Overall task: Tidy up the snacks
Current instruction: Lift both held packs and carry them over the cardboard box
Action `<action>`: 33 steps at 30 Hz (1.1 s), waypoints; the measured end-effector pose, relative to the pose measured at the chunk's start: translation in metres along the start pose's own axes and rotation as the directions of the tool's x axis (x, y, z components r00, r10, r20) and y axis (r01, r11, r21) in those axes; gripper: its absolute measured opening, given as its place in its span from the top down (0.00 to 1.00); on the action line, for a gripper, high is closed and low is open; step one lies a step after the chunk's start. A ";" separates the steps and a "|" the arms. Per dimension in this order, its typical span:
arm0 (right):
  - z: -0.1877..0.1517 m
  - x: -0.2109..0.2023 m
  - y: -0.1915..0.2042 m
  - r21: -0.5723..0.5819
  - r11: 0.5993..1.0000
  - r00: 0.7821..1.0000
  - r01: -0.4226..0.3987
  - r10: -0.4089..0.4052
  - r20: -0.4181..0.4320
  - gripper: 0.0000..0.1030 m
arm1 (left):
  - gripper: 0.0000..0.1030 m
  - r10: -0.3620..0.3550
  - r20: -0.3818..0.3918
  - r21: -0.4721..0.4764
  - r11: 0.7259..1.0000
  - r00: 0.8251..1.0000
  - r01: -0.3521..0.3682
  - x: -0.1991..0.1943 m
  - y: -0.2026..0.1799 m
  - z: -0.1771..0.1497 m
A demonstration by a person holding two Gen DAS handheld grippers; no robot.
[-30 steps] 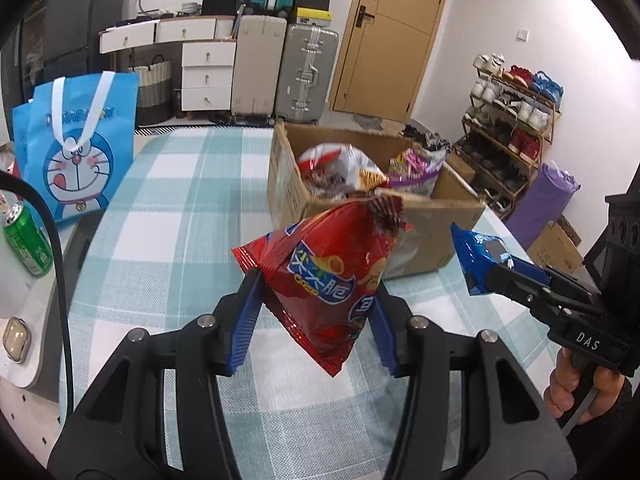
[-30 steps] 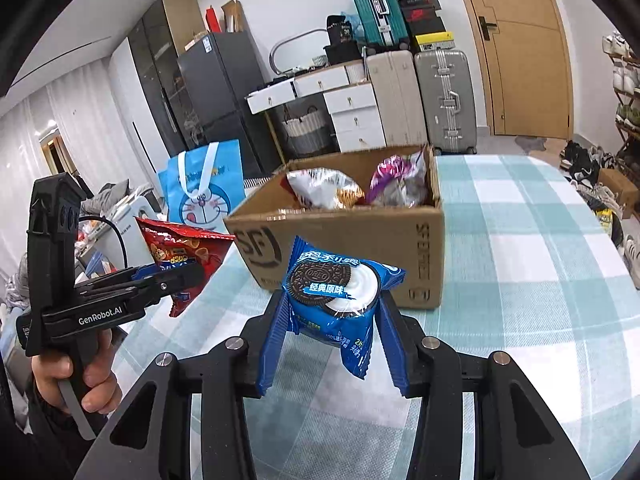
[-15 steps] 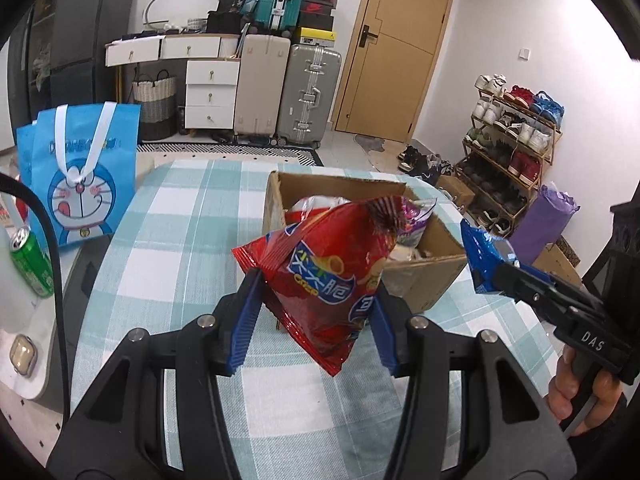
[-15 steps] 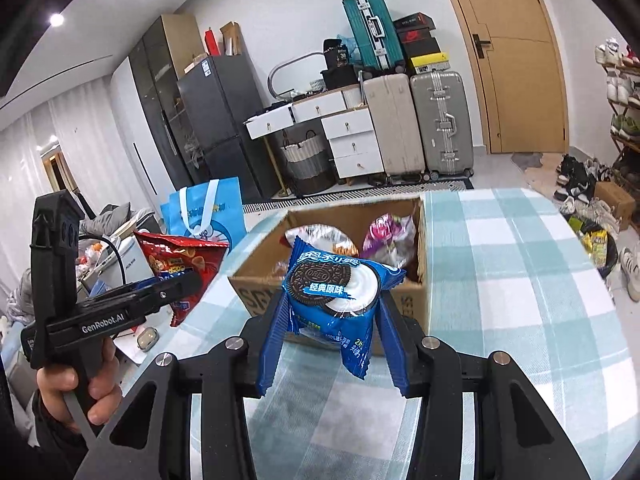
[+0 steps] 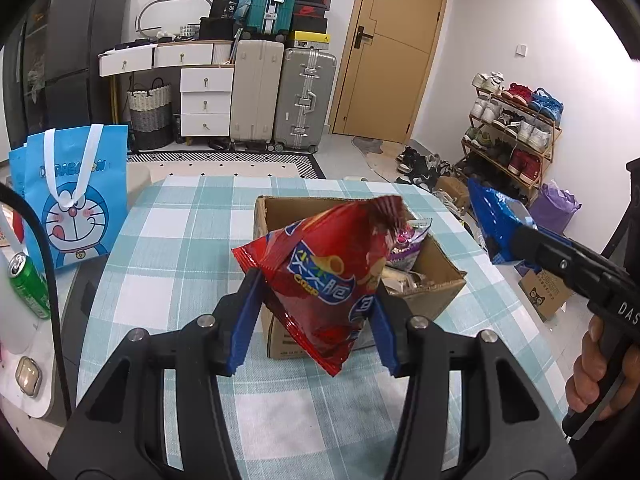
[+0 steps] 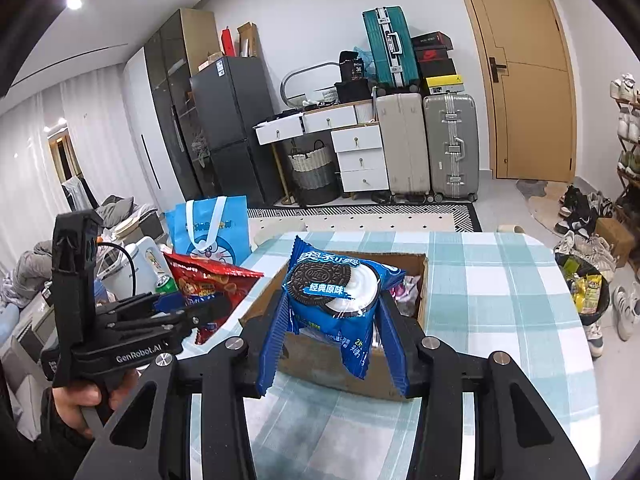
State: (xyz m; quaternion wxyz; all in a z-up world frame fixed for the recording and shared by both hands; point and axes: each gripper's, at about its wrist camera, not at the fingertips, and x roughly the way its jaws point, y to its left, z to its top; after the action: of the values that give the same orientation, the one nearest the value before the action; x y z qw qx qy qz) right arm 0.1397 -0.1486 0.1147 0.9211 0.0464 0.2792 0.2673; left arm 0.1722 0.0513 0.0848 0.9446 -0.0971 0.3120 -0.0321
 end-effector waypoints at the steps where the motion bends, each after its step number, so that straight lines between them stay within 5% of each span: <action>1: 0.002 0.001 -0.001 0.004 1.000 1.000 0.001 -0.001 0.000 0.57 | 0.54 0.001 -0.002 0.001 1.000 1.000 -0.001 0.002 -0.001 0.002; 33: -0.012 0.099 -0.034 0.037 0.999 0.990 0.023 -0.017 -0.142 0.57 | 0.54 0.048 -0.071 0.078 0.996 0.996 -0.043 0.109 -0.012 0.019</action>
State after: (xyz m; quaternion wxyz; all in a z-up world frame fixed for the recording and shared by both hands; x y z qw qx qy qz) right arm 0.2192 -0.1271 0.0481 0.9005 0.0421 0.3495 0.2552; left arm 0.2710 0.0291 0.0384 0.9360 -0.0527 0.3471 -0.0260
